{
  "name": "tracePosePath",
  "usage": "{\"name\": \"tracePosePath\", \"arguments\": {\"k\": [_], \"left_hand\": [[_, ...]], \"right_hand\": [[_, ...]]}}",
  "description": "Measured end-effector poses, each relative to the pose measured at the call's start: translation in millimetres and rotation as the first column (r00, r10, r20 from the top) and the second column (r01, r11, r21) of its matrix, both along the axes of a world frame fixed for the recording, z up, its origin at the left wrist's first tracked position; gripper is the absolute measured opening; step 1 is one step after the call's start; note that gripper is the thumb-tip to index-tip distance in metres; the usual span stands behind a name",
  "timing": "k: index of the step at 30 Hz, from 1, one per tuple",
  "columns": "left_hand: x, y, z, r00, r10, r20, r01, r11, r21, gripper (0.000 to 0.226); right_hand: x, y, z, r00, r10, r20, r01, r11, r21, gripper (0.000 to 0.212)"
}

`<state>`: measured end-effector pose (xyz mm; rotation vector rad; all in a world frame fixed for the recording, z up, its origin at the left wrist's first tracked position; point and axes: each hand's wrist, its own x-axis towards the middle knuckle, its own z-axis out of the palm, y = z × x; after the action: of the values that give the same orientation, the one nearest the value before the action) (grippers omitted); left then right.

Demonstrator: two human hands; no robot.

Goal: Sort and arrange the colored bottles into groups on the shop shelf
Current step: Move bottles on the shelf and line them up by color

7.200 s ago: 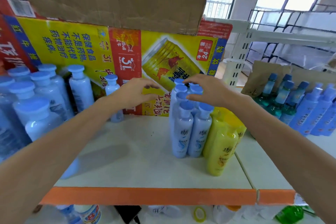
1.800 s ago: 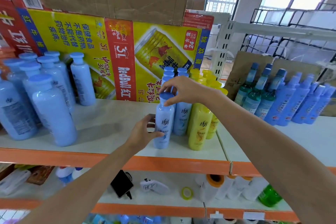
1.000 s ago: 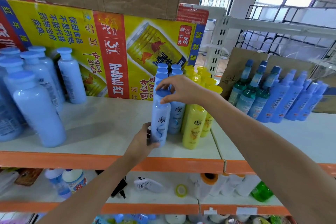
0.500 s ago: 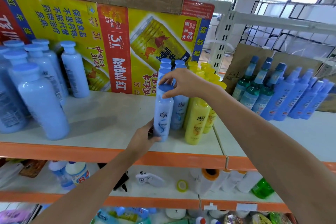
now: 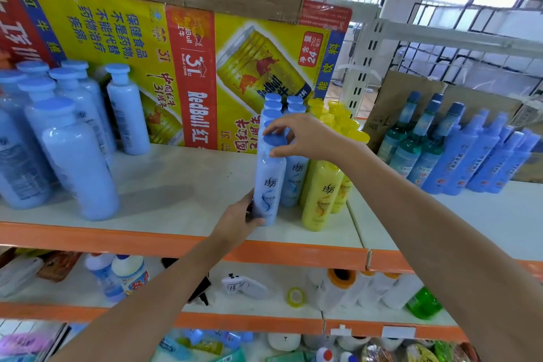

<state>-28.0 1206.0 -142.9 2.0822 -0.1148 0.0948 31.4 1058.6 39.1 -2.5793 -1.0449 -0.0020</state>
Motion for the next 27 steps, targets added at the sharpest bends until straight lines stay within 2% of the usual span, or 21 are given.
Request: {"name": "tracePosePath", "arguments": {"k": [5, 9, 15, 21, 27], "left_hand": [[-1.9, 3.6, 12.1, 0.997, -0.052, -0.054, 0.048, 0.996, -0.069, 0.073], [-3.0, 19.5, 19.6, 0.999, 0.015, -0.028, -0.012, 0.995, 0.096, 0.078], [0.4, 45.2, 46.8, 0.99, 0.005, 0.143, -0.063, 0.914, 0.402, 0.059], [0.4, 78.4, 96.1, 0.965, 0.021, 0.262, -0.171, 0.807, 0.565, 0.05], [-19.5, 126.0, 140.7, 0.934, 0.062, 0.352, -0.297, 0.68, 0.67, 0.049]], "right_hand": [[-4.5, -9.9, -1.4, 0.998, -0.029, -0.057, 0.032, 0.998, 0.061, 0.053], [-5.4, -27.1, -1.5, 0.996, -0.088, 0.003, 0.088, 0.995, 0.045, 0.055], [-9.8, -43.0, 0.5, 0.985, -0.111, 0.133, 0.117, 0.993, -0.035, 0.057], [-8.0, -40.8, 4.3, 0.975, -0.105, 0.194, 0.121, 0.99, -0.073, 0.057], [-7.3, -7.8, 13.0, 0.984, -0.049, 0.169, 0.052, 0.998, -0.017, 0.057]]}}
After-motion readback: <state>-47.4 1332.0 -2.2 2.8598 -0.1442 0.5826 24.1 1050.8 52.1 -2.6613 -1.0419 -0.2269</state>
